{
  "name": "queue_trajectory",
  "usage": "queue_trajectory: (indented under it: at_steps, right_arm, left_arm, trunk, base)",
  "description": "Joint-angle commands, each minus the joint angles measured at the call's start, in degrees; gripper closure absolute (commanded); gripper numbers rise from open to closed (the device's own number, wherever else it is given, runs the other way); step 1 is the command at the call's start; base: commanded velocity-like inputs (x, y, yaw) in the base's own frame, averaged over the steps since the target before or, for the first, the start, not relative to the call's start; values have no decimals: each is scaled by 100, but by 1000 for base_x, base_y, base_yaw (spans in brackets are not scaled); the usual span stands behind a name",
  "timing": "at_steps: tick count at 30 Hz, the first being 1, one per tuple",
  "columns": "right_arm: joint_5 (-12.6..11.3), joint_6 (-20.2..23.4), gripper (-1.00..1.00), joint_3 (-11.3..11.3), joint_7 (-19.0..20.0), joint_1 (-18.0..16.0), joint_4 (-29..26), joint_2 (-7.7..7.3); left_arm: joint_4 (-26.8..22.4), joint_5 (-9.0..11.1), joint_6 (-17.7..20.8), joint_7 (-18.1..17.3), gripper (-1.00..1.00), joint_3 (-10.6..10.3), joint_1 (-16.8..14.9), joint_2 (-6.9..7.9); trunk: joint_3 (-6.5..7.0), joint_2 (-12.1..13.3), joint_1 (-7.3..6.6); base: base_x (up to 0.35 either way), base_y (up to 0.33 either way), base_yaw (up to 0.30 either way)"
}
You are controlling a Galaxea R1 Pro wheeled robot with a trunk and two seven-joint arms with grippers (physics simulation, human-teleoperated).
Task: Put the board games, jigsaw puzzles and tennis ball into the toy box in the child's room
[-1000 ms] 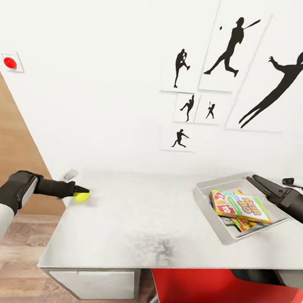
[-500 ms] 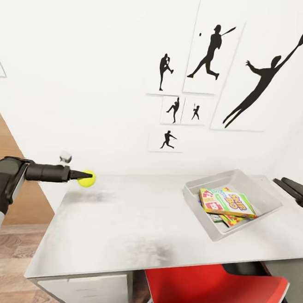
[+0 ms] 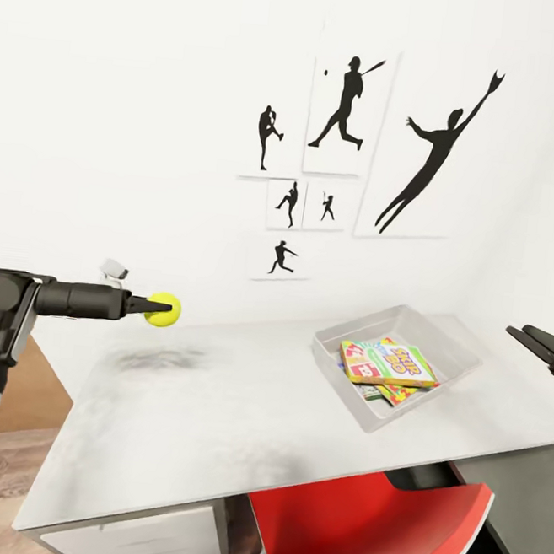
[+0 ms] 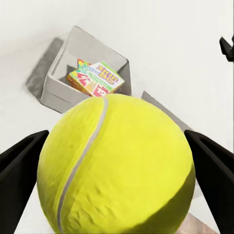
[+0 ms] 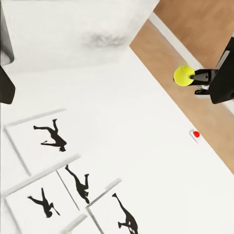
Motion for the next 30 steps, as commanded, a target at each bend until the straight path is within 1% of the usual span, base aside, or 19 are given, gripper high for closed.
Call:
queue_trajectory:
  at_steps: [1, 3, 6, 12, 15, 22, 30]
  right_arm:
    - [15, 20, -100, -2, 24, -8, 6, 0]
    - [13, 20, -100, -3, 26, -7, 23, 2]
    - [18, 20, -100, -4, 27, -6, 32, 8]
    - [13, 20, -100, -11, 32, -6, 43, 11]
    - [16, 20, -100, -12, 35, -6, 45, 11]
    - [33, 20, -100, -13, 37, -6, 53, 11]
    - [30, 20, -100, -13, 37, -6, 54, 11]
  left_arm:
    - [-19, 12, 62, -37, 100, 2, -4, -3]
    - [-48, 122, 63, -37, 100, -1, -4, -13]
    - [-62, 179, 63, -37, 100, 3, -4, -19]
    - [-79, 206, 63, -37, 100, 4, -4, -32]
    - [-86, 207, 63, -37, 100, -60, -4, -35]
    - [-87, 216, 61, -37, 100, -96, -4, -35]
    - [-86, 217, 58, -37, 100, -91, -4, -35]
  trunk:
    - [-3, -12, 3]
    - [14, -12, 3]
    - [40, -12, 3]
    - [91, -12, 3]
    - [117, -12, 3]
    - [177, -12, 3]
    - [246, -12, 3]
  base:
    - [-87, -157, -175]
    - [-108, -209, -175]
    - [-94, -229, -175]
    - [-22, -66, -175]
    - [-27, -45, -175]
    - [-100, -162, -175]
    - [-10, -20, -175]
